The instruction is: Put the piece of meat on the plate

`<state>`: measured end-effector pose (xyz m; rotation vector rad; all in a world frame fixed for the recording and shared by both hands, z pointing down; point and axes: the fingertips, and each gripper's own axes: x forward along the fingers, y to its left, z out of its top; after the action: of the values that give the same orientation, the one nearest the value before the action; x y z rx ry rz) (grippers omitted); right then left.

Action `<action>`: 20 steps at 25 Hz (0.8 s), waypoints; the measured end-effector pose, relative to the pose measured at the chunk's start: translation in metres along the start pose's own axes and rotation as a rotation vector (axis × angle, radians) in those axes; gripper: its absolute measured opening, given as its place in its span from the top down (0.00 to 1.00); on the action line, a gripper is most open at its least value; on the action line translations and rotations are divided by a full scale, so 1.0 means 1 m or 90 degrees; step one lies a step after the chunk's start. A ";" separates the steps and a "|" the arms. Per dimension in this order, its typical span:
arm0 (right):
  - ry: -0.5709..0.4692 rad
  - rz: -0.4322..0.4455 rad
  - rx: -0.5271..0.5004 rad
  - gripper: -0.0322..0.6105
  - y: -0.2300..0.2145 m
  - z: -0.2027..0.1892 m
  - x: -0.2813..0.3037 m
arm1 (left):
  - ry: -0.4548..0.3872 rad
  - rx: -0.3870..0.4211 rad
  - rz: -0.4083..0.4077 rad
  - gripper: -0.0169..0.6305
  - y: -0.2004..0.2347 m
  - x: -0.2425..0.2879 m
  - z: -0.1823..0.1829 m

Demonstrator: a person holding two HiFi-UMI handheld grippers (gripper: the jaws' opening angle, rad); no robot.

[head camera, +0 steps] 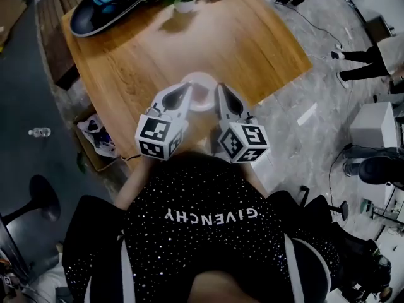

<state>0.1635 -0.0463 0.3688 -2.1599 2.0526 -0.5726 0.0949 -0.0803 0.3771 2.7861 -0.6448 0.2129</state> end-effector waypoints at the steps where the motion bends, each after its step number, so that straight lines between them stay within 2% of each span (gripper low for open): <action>1: 0.002 -0.001 -0.002 0.93 -0.001 0.000 0.001 | 0.001 0.000 0.001 0.96 0.001 0.000 -0.001; 20: 0.022 -0.006 -0.004 0.93 -0.004 -0.007 0.012 | 0.022 -0.010 0.023 0.96 0.015 0.000 -0.012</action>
<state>0.1652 -0.0562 0.3792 -2.1787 2.0658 -0.6105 0.0867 -0.0900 0.3920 2.7512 -0.6858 0.2626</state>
